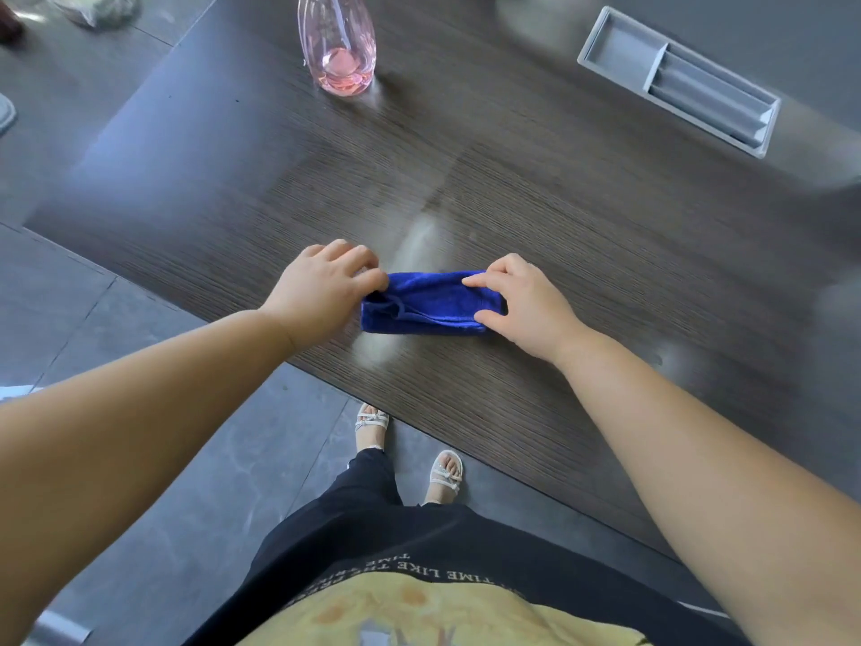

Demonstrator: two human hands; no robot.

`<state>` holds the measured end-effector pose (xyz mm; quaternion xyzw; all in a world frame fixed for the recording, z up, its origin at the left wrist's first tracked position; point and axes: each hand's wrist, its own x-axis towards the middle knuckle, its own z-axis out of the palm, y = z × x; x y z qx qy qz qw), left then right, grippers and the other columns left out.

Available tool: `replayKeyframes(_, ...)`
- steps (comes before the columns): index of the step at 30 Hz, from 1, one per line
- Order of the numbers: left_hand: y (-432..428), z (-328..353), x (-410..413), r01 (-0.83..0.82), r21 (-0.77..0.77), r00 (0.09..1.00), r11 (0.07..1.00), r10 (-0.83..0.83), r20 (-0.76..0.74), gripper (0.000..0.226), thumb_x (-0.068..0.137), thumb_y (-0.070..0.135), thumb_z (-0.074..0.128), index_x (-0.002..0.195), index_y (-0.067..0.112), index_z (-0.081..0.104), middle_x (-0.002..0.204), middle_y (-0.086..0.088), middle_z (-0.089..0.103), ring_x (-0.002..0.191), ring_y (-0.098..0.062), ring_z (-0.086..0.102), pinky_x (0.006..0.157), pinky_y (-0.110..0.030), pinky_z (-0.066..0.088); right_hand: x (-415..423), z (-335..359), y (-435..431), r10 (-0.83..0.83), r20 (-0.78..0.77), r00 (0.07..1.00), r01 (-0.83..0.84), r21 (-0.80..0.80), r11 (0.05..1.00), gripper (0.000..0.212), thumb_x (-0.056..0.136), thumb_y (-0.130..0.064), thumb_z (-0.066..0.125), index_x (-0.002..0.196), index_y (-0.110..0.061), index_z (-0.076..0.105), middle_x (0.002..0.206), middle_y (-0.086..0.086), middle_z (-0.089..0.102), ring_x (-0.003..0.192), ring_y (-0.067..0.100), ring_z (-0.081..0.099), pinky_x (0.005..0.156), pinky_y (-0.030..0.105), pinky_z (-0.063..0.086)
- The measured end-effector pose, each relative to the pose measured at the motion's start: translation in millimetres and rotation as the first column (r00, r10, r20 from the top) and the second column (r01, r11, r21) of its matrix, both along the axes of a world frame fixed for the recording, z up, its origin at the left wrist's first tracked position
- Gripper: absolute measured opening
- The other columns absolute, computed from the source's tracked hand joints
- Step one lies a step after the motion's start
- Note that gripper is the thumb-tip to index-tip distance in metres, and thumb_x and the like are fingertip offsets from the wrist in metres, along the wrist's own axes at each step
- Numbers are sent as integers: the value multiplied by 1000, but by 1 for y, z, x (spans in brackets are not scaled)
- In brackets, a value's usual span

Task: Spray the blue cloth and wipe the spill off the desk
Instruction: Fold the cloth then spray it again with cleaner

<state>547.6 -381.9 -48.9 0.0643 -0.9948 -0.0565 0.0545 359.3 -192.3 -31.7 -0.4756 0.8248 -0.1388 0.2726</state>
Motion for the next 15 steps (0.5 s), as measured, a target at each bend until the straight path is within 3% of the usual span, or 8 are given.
replayKeyframes(3,-4,4,0,-313,114,918,943,269,292,36,77,12,62,112,16,56,117,-10,55,105,-34,50,78,-43,45,1,1,-1,30,-37,999,-29,9,1000,45,84,-27,67,127,-29,57,116,-3,46,111,16,39,89,28,39)
replayKeyframes(4,-4,5,0,-347,159,915,924,296,275,35,78,13,57,113,14,57,117,-10,54,105,-34,48,80,-44,46,2,2,-1,44,-54,998,-44,4,999,45,82,-31,69,126,-29,58,116,-3,46,110,16,38,88,28,39)
replayKeyframes(6,4,13,-2,-269,216,962,939,254,97,35,71,19,48,104,13,60,108,-10,58,97,-35,51,76,-46,50,3,3,0,68,-97,993,-71,-34,997,44,76,-37,74,118,-28,64,117,-3,48,111,17,39,88,28,36)
replayKeyframes(8,9,14,-5,-116,175,990,978,128,-55,39,67,30,46,100,16,62,102,-5,61,92,-31,54,74,-40,50,3,2,1,105,-161,981,-120,-86,989,40,72,-39,78,107,-24,70,117,0,54,111,23,43,91,34,36)
replayKeyframes(10,14,13,-10,-10,80,1000,997,12,-21,41,67,40,54,101,21,64,101,0,62,93,-25,54,75,-36,47,4,0,1,138,-226,964,-166,-112,980,35,70,-41,78,99,-23,72,112,2,59,108,28,49,90,39,35)
replayKeyframes(13,19,11,-19,73,-22,997,997,-72,27,18,63,29,69,79,22,68,83,2,64,81,-25,61,74,-33,48,6,0,-4,154,-247,957,-186,-110,976,33,79,-43,70,104,-21,70,111,0,61,109,25,50,89,36,34)
replayKeyframes(15,23,12,-19,140,-4,990,990,-140,2,7,73,25,60,73,20,65,75,1,63,75,-24,62,71,-31,48,5,0,-9,133,-240,962,-153,-69,986,33,89,-38,59,116,-20,65,117,0,60,114,22,47,91,35,35)
